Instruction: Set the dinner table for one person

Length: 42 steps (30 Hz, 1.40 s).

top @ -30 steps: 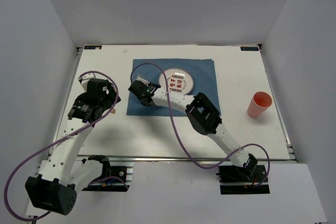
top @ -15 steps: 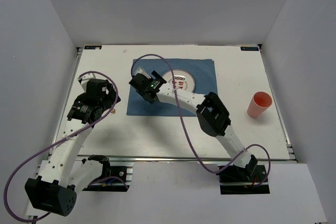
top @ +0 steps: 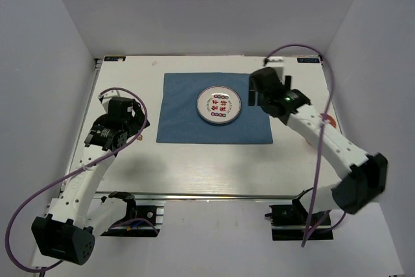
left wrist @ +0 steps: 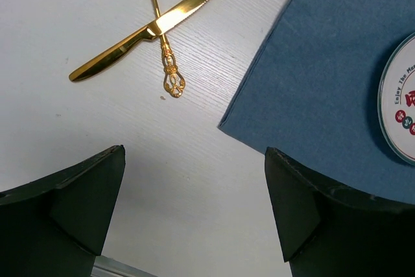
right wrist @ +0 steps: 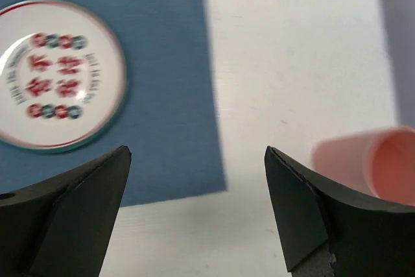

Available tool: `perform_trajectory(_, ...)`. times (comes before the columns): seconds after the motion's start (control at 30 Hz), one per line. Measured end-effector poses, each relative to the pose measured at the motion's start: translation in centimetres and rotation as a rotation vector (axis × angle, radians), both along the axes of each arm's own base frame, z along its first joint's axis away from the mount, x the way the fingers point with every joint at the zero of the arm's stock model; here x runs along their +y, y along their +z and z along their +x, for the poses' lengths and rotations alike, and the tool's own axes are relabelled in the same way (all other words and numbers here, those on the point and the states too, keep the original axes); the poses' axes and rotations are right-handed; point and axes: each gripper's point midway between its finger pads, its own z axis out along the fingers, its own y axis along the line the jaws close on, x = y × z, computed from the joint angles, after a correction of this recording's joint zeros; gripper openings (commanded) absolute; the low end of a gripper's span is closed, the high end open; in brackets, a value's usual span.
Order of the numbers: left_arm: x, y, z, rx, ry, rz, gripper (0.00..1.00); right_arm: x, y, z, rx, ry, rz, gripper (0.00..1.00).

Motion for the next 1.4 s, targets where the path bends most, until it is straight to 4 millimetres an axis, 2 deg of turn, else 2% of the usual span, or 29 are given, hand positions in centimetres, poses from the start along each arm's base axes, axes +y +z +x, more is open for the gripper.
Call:
perform_trajectory(0.03, -0.1, -0.1, 0.0, 0.006, -0.007, 0.001, 0.98, -2.6, 0.4, -0.7, -0.015, -0.07, 0.003, 0.89)
perform_trajectory(0.07, -0.2, -0.2, 0.0, 0.009, -0.013, 0.001, 0.98, -4.3, 0.9, -1.2, -0.028, -0.12, 0.008, 0.89)
perform_trajectory(0.2, -0.6, -0.2, 0.2, 0.01, -0.047, -0.005, 0.98, -10.5, 1.4, -3.3, -0.063, -0.294, 0.032, 0.89)
perform_trajectory(0.3, -1.1, -0.5, 0.4, 0.023, -0.075, -0.01, 0.98, -15.2, -0.3, -4.4, -0.032, -0.42, 0.008, 0.89)
perform_trajectory(0.37, -1.4, -0.8, 0.5, 0.036, -0.097, -0.015, 0.98, -17.6, -1.6, -4.7, 0.005, -0.488, -0.01, 0.88)
perform_trajectory(0.5, -1.9, -1.3, 0.7, 0.052, -0.129, -0.019, 0.98, -20.5, -3.8, -4.3, 0.083, -0.564, -0.017, 0.83)
perform_trajectory(0.77, -2.4, -1.3, 0.9, 0.054, -0.156, -0.026, 0.98, -22.1, -6.3, -3.4, 0.145, -0.596, 0.024, 0.66)
perform_trajectory(0.87, -2.5, -1.3, 0.9, 0.053, -0.16, -0.028, 0.98, -22.2, -8.2, -3.3, 0.174, -0.598, 0.041, 0.65)
perform_trajectory(1.0, -2.5, -1.4, 0.9, 0.056, -0.163, -0.029, 0.98, -22.2, -10.7, -3.9, 0.243, -0.597, 0.037, 0.53)
perform_trajectory(1.1, -2.6, -1.5, 0.9, 0.06, -0.165, -0.029, 0.98, -22.1, -11.4, -3.8, 0.264, -0.59, 0.03, 0.0)
perform_trajectory(1.27, -2.6, -1.6, 0.9, 0.065, -0.168, -0.032, 0.98, -21.5, -10.3, -3.2, 0.258, -0.566, 0.033, 0.0)
perform_trajectory(1.33, -2.6, -1.6, 0.9, 0.064, -0.163, -0.033, 0.98, -20.2, -8.7, -1.6, 0.235, -0.515, 0.04, 0.0)
perform_trajectory(1.4, -2.4, -1.6, 1.0, 0.062, -0.148, -0.029, 0.98, -17.5, -6.3, 1.2, 0.201, -0.423, 0.046, 0.0)
